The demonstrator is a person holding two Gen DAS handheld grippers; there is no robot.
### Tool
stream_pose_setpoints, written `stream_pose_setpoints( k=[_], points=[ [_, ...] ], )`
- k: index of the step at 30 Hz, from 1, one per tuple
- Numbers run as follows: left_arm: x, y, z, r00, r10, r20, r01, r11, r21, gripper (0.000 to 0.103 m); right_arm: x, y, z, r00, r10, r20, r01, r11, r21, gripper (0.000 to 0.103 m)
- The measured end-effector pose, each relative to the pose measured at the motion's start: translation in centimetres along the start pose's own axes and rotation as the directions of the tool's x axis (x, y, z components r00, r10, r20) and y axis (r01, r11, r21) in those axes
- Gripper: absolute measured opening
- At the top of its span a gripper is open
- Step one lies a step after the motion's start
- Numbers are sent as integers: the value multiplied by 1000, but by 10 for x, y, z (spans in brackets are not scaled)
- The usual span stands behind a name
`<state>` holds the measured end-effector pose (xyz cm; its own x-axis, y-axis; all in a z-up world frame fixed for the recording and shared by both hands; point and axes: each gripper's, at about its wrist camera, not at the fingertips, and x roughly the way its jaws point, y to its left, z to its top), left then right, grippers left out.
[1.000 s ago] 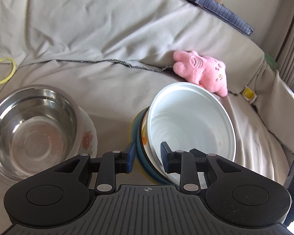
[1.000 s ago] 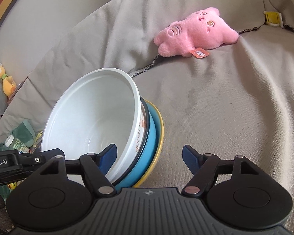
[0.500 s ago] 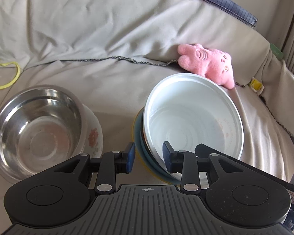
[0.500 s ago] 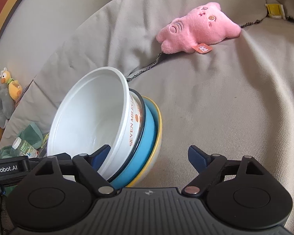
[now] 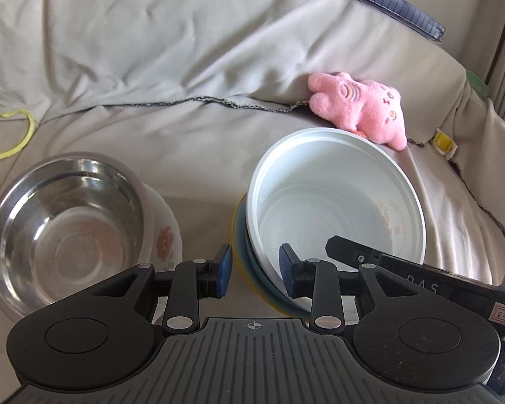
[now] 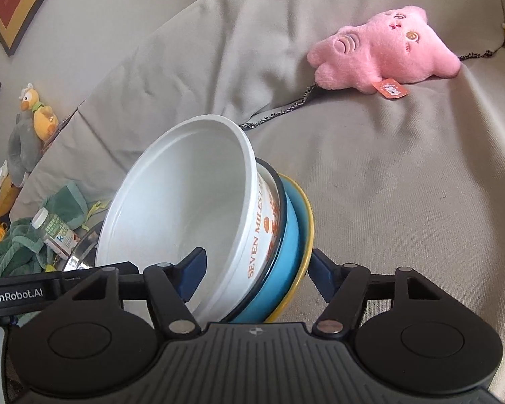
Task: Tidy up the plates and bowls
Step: 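Open the left tool and withdraw it from the bowl stack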
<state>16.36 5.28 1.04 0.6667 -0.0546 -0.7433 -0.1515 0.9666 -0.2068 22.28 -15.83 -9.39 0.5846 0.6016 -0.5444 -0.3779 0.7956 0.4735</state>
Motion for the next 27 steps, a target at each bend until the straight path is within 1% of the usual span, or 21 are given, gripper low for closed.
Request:
stream_pose_setpoints(
  k=[5, 8, 10, 12, 15, 18, 22, 27],
  points=[
    [5, 3, 5, 1000, -1, -26, 0, 1000, -31, 38, -2, -16, 2, 999, 53, 4, -54, 997, 63, 59],
    [9, 2, 8, 999, 5, -46, -6, 1000, -29, 38, -4, -14, 0, 999, 43, 10, -44, 998, 47, 57],
    [11, 2, 9, 998, 15, -58, -17, 999, -44, 39, -6, -8, -1, 1000, 9, 28, -10, 1000, 16, 56],
    [14, 4, 11, 997, 10, -73, -15, 998, -67, 38, -8, -4, -1, 999, -20, 39, 20, 1000, -6, 56],
    [17, 3, 12, 996, -6, -90, -1, 997, -82, 36, -9, -7, 1, 998, -39, 44, 39, 999, 10, 56],
    [19, 1, 11, 997, -13, -80, 5, 996, -91, 37, -13, -13, 5, 995, -78, 60, 77, 997, 27, 56],
    [24, -4, 10, 997, 5, -72, -9, 998, -63, 40, -17, -15, 10, 992, -117, 55, 116, 993, 9, 57],
    [25, -4, 12, 997, 14, -71, -17, 999, -38, 40, -21, 3, 13, 983, -173, 60, 177, 982, -64, 57]
  ],
)
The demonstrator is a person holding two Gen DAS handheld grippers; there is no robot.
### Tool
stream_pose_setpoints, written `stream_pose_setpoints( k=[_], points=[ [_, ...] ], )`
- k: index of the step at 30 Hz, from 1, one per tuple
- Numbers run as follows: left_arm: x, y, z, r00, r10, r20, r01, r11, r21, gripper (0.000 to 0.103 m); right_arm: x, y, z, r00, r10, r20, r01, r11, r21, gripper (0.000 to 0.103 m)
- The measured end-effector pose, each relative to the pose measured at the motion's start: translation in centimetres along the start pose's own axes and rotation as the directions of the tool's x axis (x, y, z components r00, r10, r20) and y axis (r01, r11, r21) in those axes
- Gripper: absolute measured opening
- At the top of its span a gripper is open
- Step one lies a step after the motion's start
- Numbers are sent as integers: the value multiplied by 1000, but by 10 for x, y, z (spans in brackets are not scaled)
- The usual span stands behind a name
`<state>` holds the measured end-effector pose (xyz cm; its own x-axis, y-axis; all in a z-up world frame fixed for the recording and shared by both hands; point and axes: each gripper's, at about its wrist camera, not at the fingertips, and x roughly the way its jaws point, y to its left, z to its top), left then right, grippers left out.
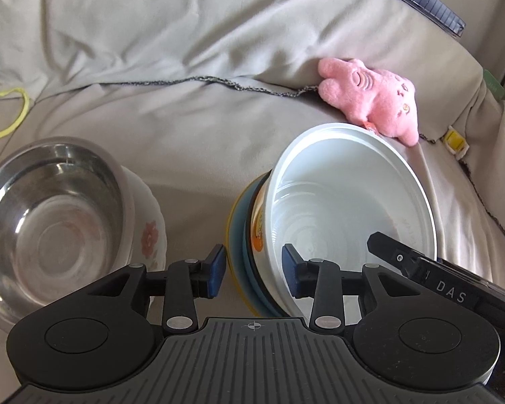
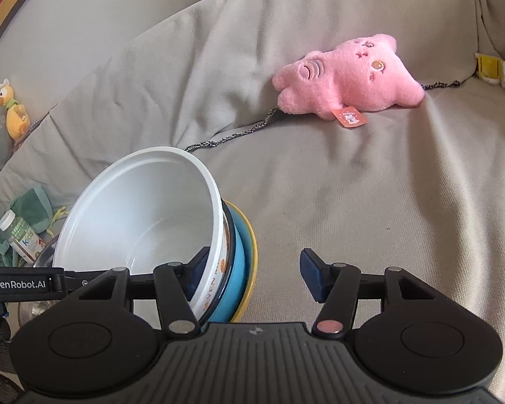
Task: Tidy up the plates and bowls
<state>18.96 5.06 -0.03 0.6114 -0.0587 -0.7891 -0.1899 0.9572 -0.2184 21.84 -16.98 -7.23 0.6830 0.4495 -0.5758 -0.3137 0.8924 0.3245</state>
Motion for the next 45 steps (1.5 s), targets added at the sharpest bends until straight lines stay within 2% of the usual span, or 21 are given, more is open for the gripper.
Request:
stream_pose_setpoints(
  k=[5, 9, 14, 17, 19, 23, 26, 28, 31, 34, 36, 41, 45],
  points=[
    [-13, 7, 1, 999, -29, 27, 29, 1000, 3, 40, -13, 19, 7, 999, -40, 19, 41, 998, -55, 57],
    [-30, 22, 1, 995, -81, 60, 83, 996, -23, 40, -32, 27, 16, 996, -66, 56, 70, 996, -60, 57],
    [-73, 61, 0, 974, -168, 155, 177, 983, -46, 40, -65, 56, 25, 989, -69, 130, 82, 991, -101, 60],
    [-103, 99, 1, 964, -125, 237, 144, 987, -66, 40, -80, 89, 22, 990, -14, 141, 35, 988, -151, 63],
    [-114, 129, 0, 965, -80, 249, 106, 990, -94, 40, -83, 111, 14, 993, 45, 111, -27, 986, -164, 67],
    [-115, 184, -9, 975, 11, 221, 26, 986, -162, 40, -67, 155, -13, 991, 137, -9, -137, 981, -135, 71],
    [-104, 213, -15, 981, -7, 196, 49, 977, -208, 40, -49, 174, -33, 985, 155, -77, -161, 984, -75, 74],
    [-91, 231, -19, 986, -24, 167, 65, 968, -243, 40, -38, 183, -46, 984, 148, -104, -153, 987, -42, 74],
    [-76, 248, -25, 990, -10, 141, 49, 961, -272, 40, -17, 191, -61, 984, 105, -141, -106, 994, 2, 77],
    [-62, 260, -25, 990, -45, 135, 84, 950, -301, 40, 1, 196, -70, 984, 89, -155, -82, 995, 48, 78],
    [-52, 264, -23, 990, -70, 125, 107, 943, -316, 40, 10, 203, -73, 985, 80, -152, -74, 996, 48, 80],
    [-26, 268, -20, 995, -71, 74, 91, 945, -313, 40, 35, 219, -81, 986, 34, -164, -25, 998, 54, 80],
    [-11, 267, -20, 992, -121, 42, 128, 942, -311, 40, 48, 222, -87, 985, 49, -163, -39, 997, 59, 85]
  ],
)
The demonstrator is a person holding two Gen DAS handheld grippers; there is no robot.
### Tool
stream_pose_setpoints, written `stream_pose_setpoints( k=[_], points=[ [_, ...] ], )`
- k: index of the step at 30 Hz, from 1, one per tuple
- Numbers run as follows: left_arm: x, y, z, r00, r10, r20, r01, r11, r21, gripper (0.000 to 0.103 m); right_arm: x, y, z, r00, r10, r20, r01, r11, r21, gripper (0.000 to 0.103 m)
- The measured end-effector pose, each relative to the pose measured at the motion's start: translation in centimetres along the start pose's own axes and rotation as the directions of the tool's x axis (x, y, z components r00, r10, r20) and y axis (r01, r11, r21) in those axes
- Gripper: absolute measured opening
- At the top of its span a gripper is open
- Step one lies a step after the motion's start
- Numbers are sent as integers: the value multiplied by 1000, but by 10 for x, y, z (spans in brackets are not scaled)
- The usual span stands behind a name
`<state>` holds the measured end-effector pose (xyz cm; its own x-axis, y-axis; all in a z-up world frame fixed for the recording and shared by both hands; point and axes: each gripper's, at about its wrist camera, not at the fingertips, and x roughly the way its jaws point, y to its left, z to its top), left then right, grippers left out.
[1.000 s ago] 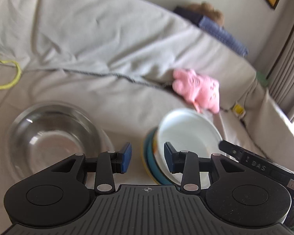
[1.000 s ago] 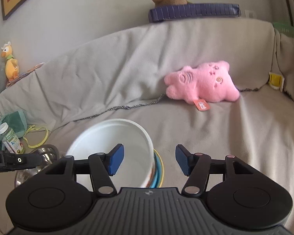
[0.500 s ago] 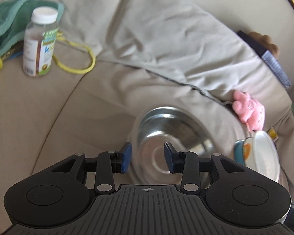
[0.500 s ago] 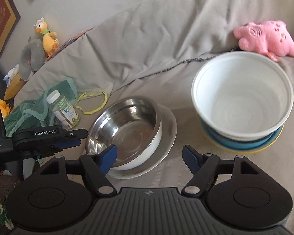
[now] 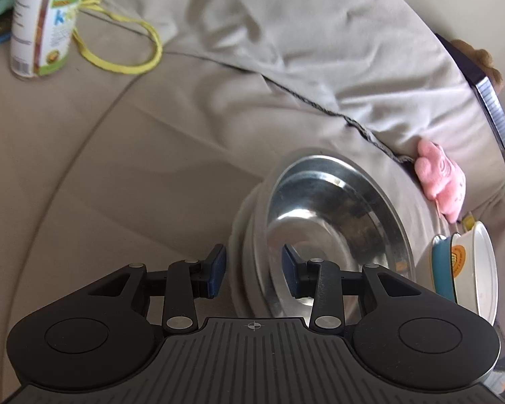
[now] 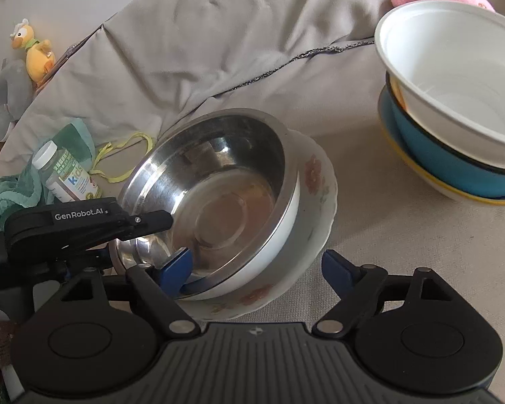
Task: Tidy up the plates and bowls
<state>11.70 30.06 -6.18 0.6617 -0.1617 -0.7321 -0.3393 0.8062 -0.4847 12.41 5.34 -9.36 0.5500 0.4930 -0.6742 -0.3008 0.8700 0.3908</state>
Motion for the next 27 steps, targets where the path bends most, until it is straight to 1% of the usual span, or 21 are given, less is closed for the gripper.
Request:
stream_pose_setpoints(
  k=[2, 5, 9, 11, 13, 16, 20, 23, 25, 27],
  points=[
    [4, -1, -1, 1000, 6, -5, -6, 1000, 2, 40, 4, -2, 0, 1000, -3, 6, 3, 1000, 7, 85],
    [7, -1, 0, 1000, 7, -15, -7, 1000, -7, 40, 9, -4, 0, 999, 33, 4, -33, 999, 20, 85],
    [9, -2, 4, 999, 8, -34, -8, 1000, -9, 44, 11, -3, -1, 999, 30, 22, -30, 999, 12, 85],
    [11, -6, 6, 999, 18, -40, -18, 1000, -1, 49, 13, -3, 2, 999, 36, 28, -37, 999, 6, 85],
    [14, -13, 7, 999, 29, -44, -28, 999, 23, 58, 15, -5, 7, 999, 42, 31, -42, 999, 8, 84],
    [21, -20, 11, 999, 17, -49, -15, 999, 33, 66, 18, -12, 15, 998, 44, 39, -45, 999, 28, 84],
    [29, -24, 15, 999, -2, -45, 3, 999, 40, 66, 23, -13, 17, 998, 28, 47, -28, 1000, -6, 84],
    [27, -24, 13, 999, -10, -52, 14, 998, 67, 65, 18, -15, 15, 998, 46, 36, -45, 999, -16, 84],
    [19, -22, 11, 998, -14, -67, 19, 997, 78, 58, 2, -19, 13, 996, 70, 51, -68, 997, -33, 84],
    [4, -25, 8, 998, 3, -70, 4, 995, 102, 57, -19, -27, 10, 992, 104, 66, -101, 994, -38, 84]
  ],
)
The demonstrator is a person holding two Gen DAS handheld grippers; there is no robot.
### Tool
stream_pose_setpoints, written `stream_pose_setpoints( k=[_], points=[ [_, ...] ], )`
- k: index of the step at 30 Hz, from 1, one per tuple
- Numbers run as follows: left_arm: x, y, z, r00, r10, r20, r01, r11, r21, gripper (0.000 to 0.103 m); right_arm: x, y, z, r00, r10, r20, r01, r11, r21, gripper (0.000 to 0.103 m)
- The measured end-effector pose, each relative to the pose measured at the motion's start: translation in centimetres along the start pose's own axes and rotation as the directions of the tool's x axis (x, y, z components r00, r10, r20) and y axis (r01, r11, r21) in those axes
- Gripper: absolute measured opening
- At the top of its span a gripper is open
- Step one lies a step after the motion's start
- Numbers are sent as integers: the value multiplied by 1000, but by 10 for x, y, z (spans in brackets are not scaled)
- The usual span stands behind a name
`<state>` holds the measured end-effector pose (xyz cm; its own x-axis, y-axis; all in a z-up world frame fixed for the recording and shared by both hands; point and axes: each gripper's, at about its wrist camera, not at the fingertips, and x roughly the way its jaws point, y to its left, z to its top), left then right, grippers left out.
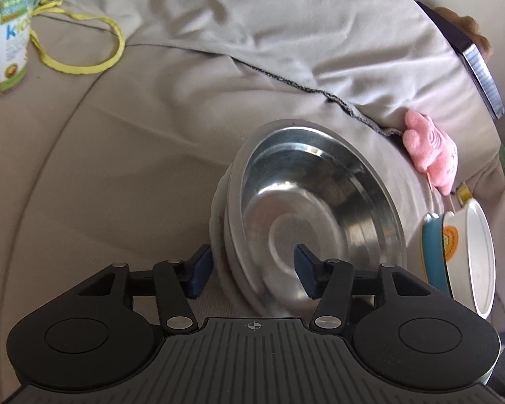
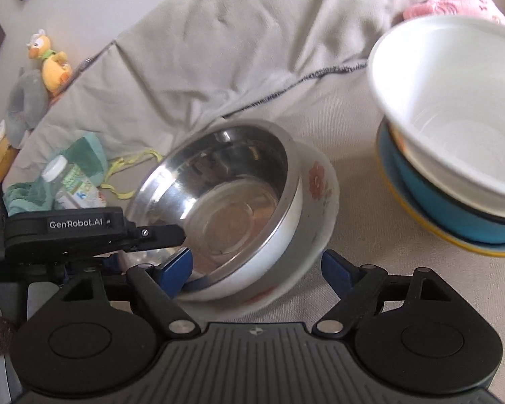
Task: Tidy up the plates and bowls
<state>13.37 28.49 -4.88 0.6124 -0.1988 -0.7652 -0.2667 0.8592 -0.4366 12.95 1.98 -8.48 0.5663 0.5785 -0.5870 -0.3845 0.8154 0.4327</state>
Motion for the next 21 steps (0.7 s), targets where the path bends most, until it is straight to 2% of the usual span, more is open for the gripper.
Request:
stream_pose_setpoints(
  k=[4, 8, 11, 15, 18, 21],
  points=[
    [-33, -25, -12, 997, 70, 34, -71, 996, 59, 57, -38, -13, 4, 995, 103, 7, -103, 994, -39, 85],
    [-52, -59, -25, 986, 145, 82, -152, 984, 89, 57, -71, -31, 1, 994, 89, 70, -80, 989, -128, 87],
    [-63, -87, -48, 982, 105, 157, -117, 991, 71, 57, -86, -53, -6, 995, 8, 97, 5, 991, -132, 87],
    [-56, -121, -85, 967, 20, 253, -55, 990, 132, 57, -92, -84, -19, 984, -134, 119, 151, 978, -143, 87],
    [-30, -138, -112, 969, -24, 248, -26, 980, 195, 56, -86, -105, -27, 966, -239, 98, 250, 961, -119, 87],
    [-1, -148, -129, 979, 5, 204, -58, 964, 258, 53, -71, -120, -28, 957, -290, 26, 292, 952, -93, 87]
  ],
)
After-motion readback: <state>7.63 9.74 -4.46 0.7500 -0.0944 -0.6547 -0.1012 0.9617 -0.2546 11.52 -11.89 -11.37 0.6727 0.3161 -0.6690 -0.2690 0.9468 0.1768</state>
